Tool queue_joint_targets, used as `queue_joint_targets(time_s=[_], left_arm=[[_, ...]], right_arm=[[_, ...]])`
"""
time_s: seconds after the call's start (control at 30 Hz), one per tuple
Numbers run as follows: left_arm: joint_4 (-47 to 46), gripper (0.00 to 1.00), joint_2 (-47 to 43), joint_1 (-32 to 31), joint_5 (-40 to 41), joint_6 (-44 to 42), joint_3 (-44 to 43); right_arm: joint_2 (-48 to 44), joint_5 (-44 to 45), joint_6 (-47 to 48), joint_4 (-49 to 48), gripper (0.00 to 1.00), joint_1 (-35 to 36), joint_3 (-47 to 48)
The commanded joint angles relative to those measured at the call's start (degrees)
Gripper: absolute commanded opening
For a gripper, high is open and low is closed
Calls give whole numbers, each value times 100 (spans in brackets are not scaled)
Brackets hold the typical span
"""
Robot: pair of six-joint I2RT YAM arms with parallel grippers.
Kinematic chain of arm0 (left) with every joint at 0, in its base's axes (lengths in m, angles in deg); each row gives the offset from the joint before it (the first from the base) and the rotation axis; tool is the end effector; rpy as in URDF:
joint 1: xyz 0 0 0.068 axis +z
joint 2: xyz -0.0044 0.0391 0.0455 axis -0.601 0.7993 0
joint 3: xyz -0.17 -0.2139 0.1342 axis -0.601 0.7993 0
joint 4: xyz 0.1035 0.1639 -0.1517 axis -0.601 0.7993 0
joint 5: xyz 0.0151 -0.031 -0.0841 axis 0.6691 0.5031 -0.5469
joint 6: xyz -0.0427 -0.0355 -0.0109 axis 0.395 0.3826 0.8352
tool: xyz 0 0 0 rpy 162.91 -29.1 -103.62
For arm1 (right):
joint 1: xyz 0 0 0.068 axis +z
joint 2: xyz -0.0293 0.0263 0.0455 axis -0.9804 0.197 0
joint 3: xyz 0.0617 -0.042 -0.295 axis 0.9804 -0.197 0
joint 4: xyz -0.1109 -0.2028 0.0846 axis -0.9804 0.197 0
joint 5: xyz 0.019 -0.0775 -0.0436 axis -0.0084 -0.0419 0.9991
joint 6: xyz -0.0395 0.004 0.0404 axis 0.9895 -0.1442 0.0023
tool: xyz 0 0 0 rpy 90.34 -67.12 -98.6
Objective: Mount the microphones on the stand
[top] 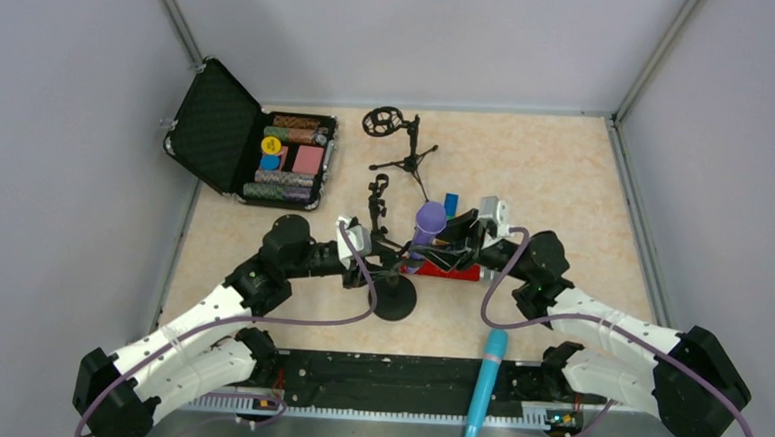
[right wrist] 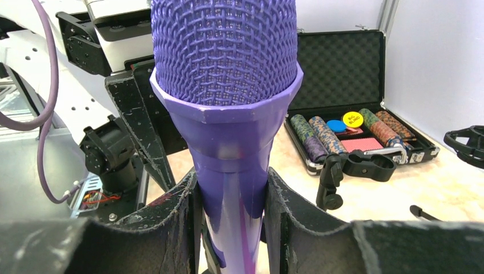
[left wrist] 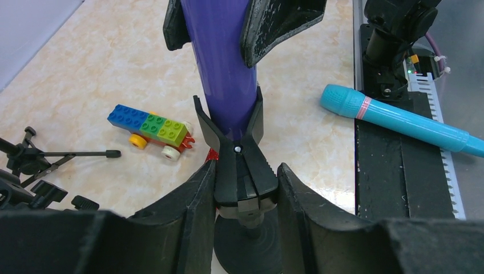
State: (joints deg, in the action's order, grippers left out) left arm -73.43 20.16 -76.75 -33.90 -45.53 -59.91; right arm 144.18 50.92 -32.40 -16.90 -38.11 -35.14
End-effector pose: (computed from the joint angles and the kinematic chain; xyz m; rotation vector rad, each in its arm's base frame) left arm 0.1059 -0.1198 0.3117 1.2000 1.3416 -0.9272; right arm 0.1310 0.1426 0.3240 -0.8734 1.0713 1.1575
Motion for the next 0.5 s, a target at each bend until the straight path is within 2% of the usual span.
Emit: queue_joint_targets(time_s=[0.0,0.47], left_arm=[[249,0,53,-31,89,-49,6],[286,0,64,-36,169,-36,-33]], right_arm=[[37,74,180,-390,0,186,237],[197,260,286,-444,0,426,212]])
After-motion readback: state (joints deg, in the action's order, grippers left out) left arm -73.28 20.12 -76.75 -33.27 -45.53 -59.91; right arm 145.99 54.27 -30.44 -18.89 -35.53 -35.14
